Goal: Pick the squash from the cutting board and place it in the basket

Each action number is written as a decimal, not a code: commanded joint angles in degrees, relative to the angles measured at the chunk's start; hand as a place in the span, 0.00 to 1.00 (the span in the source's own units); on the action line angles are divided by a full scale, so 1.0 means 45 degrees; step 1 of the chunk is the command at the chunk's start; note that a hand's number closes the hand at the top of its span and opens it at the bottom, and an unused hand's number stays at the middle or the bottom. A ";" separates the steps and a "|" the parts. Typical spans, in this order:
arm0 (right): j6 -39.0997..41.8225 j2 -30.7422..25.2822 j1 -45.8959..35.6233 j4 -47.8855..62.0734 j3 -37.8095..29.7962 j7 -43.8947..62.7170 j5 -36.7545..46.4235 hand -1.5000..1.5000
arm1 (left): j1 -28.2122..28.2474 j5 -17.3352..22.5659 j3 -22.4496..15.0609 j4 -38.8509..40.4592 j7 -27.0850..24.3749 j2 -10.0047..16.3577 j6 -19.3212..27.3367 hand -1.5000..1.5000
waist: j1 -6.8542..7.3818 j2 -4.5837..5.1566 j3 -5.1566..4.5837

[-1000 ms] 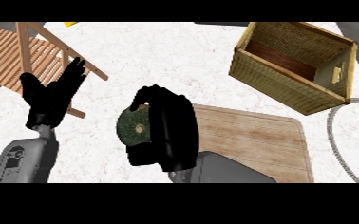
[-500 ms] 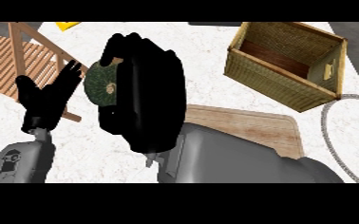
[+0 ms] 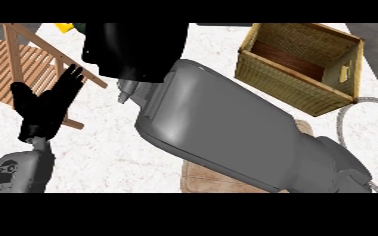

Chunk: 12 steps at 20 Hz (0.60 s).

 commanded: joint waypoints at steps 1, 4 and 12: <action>0.0372 0.0128 -0.1710 0.1326 -0.1128 0.2520 0.0298 1.00 | -0.0054 -0.0365 -0.0170 0.0566 -0.0712 -0.0396 0.0344 0.50 | -0.0139 0.0075 -0.0023; 0.0849 -0.0426 -0.1804 0.2400 -0.2426 0.1358 0.0579 1.00 | 0.0165 -0.0017 0.0109 -0.0347 0.0025 -0.0116 0.0261 0.50 | -0.0163 0.0045 0.0006; 0.1353 -0.1581 -0.1567 0.3979 -0.3603 0.0501 0.1527 1.00 | 0.0348 -0.0068 0.0137 -0.0150 -0.0236 -0.0094 0.0136 0.50 | -0.0364 0.0064 0.0013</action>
